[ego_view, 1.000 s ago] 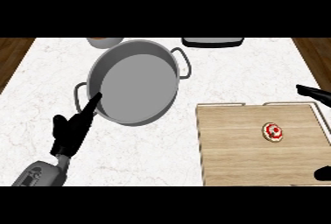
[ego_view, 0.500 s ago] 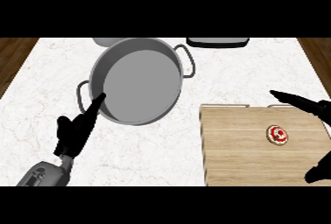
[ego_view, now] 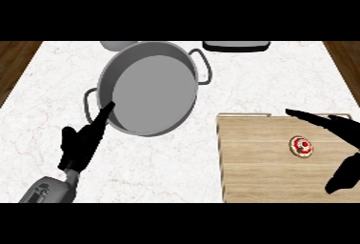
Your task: Pick the cupcake from the tray and place it in the pot
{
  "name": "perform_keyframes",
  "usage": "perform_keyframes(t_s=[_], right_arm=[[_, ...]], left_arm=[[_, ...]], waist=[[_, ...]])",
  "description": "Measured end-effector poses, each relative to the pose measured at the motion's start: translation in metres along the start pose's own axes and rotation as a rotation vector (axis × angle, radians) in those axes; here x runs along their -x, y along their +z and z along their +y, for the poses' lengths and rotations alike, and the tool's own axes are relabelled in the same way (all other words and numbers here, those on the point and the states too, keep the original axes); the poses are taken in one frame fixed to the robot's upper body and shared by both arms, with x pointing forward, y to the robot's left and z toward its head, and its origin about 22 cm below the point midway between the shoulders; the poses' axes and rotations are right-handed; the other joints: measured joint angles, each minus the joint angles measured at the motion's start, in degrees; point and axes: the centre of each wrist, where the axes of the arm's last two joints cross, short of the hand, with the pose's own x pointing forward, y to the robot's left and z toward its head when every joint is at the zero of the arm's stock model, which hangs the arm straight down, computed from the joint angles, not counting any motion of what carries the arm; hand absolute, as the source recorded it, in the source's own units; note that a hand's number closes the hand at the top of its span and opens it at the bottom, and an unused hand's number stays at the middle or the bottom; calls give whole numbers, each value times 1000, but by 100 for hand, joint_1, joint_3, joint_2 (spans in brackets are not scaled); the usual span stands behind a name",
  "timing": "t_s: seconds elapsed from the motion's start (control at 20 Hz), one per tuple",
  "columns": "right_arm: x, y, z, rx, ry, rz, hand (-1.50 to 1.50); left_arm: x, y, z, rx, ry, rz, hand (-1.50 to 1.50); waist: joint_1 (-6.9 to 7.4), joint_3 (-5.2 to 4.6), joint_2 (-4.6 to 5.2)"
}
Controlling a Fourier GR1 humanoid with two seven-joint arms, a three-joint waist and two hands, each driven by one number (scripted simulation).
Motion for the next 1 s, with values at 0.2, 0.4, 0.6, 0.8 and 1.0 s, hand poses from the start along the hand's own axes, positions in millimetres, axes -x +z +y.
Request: perform_keyframes(t_s=[0.2, 0.4, 0.6, 0.8, 1.0], right_arm=[[22, 3, -10, 46, 5, -12, -150], [40, -3, -13, 58, -30, -40, -150], [52, -6, -13, 34, -102, -66, -150], [66, -4, -1, 34, -190, -81, -150], [74, -14, 8, 30, -274, -81, -150]], left_arm=[[-5, 2, -1, 4, -1, 2, 0], [-5, 1, -2, 4, -1, 10, 0], [-4, -4, 0, 11, 5, 0, 0], [-4, -1, 4, 8, 0, 5, 0], [-4, 0, -1, 0, -4, 3, 0]], waist=[[5, -2, 0], [5, -4, 5], [-10, 0, -1], [-26, -3, -3], [-7, -5, 2]])
